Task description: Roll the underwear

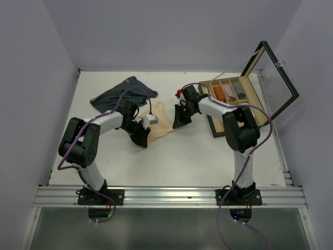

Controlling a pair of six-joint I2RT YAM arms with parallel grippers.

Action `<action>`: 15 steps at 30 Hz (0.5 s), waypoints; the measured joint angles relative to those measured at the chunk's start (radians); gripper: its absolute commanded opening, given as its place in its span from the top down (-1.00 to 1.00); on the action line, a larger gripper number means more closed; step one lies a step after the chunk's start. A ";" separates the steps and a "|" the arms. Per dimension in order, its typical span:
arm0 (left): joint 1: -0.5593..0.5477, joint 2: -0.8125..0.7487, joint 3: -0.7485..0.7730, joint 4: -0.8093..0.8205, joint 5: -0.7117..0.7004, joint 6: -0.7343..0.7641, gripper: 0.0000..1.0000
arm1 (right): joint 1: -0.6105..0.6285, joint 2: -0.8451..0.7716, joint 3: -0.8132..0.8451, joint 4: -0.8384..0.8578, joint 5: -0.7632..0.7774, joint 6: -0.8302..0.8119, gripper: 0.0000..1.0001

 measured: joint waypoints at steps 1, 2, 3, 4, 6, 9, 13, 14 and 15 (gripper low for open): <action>0.000 0.000 0.000 0.000 0.000 0.000 0.38 | 0.000 0.011 0.000 0.004 0.002 -0.001 1.00; 0.000 -0.001 0.000 -0.001 0.000 0.000 0.38 | 0.000 0.022 0.000 0.008 0.002 -0.002 1.00; 0.000 -0.001 0.000 -0.002 0.000 0.001 0.38 | 0.000 0.035 0.001 0.012 0.002 -0.002 1.00; 0.000 -0.002 0.000 -0.004 0.000 0.002 0.38 | 0.000 0.048 0.002 0.015 0.003 -0.003 1.00; 0.000 -0.005 -0.002 -0.011 -0.001 0.011 0.38 | 0.000 0.063 0.013 0.014 -0.008 0.000 1.00; 0.000 -0.018 -0.014 -0.024 -0.002 0.042 0.35 | 0.000 0.068 0.026 0.024 0.003 -0.004 1.00; 0.000 -0.047 -0.039 -0.047 -0.005 0.092 0.21 | 0.000 0.068 0.026 0.026 0.008 -0.011 0.76; 0.000 -0.055 -0.046 -0.054 -0.006 0.109 0.18 | 0.000 0.068 0.026 0.026 0.000 -0.015 0.68; 0.000 -0.063 -0.050 -0.065 -0.007 0.127 0.16 | 0.000 0.068 0.026 0.025 -0.009 -0.021 0.60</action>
